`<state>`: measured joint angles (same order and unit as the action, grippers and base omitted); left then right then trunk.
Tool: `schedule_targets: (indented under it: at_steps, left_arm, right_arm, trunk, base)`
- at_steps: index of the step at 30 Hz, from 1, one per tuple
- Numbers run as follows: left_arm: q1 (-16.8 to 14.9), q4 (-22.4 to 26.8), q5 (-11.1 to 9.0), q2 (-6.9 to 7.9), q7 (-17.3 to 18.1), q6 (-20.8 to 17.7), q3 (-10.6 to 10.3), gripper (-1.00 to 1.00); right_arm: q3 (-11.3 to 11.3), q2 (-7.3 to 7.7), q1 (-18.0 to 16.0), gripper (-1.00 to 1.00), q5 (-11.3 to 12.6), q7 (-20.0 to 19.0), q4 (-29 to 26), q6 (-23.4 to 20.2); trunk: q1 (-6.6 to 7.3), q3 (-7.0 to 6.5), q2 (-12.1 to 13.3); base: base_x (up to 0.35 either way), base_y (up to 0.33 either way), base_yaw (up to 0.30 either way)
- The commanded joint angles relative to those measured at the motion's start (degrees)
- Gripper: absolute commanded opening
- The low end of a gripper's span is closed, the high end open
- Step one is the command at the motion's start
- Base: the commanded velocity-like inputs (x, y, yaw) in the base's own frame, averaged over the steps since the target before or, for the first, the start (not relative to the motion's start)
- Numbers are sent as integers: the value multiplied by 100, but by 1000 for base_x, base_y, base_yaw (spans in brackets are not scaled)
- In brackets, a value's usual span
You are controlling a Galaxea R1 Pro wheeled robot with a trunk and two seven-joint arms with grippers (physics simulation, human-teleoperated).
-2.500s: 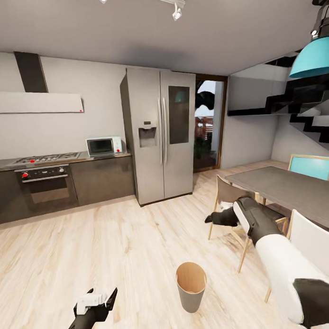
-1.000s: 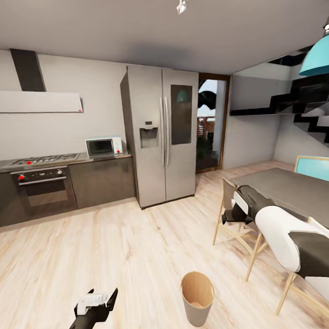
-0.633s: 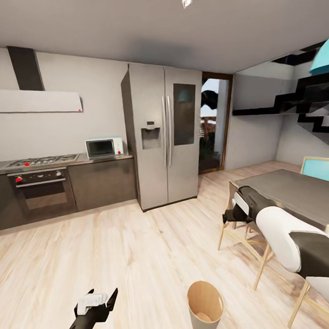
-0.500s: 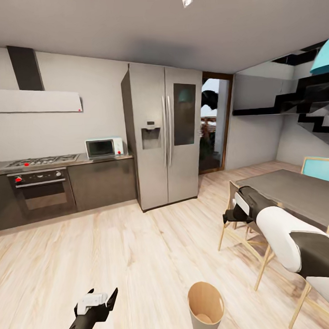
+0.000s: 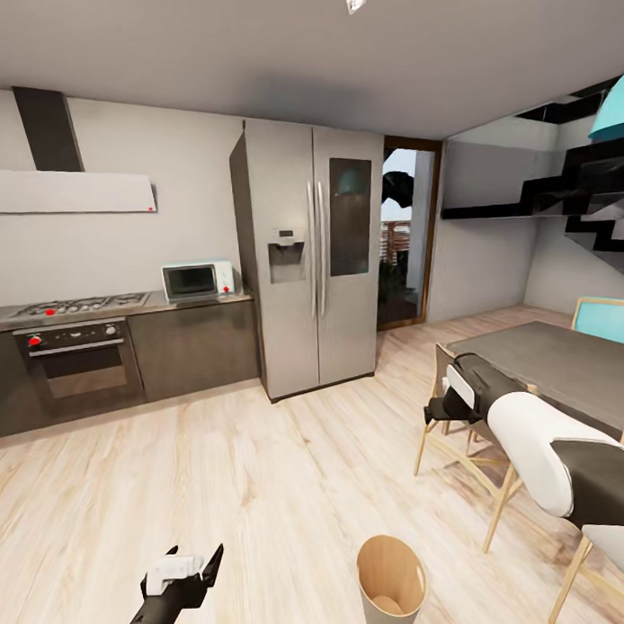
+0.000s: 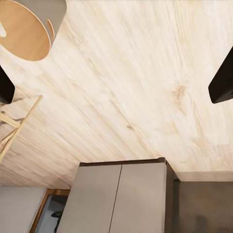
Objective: Put the three can of soda from the living room inside the tash can in the kitchen.
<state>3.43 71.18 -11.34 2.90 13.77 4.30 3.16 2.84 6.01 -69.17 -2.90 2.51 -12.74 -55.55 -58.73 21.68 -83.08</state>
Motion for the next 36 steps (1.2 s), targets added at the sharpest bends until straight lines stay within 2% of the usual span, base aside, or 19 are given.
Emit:
schedule_targets:
  at_steps: [1, 8, 36]
  left_arm:
    - [0, 0, 0, 0, -1, -2, 0, 100]
    - [0, 1, 0, -3, -5, -7, 0, 100]
    - [0, 2, 0, 0, -6, -17, 1, 100]
  right_arm:
    - [-1, -1, 0, 100, 0, -1, 0, 0]
    - [-2, -2, 0, 100, 0, -4, -4, 0]
    - [-11, 5, 9, 100, -9, -5, 5, 9]
  trunk:
    - [0, 0, 0]
    - [0, 0, 0]
    - [-615, 503, -1123]
  base:
    - [0, 0, 0]
    - [0, 0, 0]
    - [0, 0, 0]
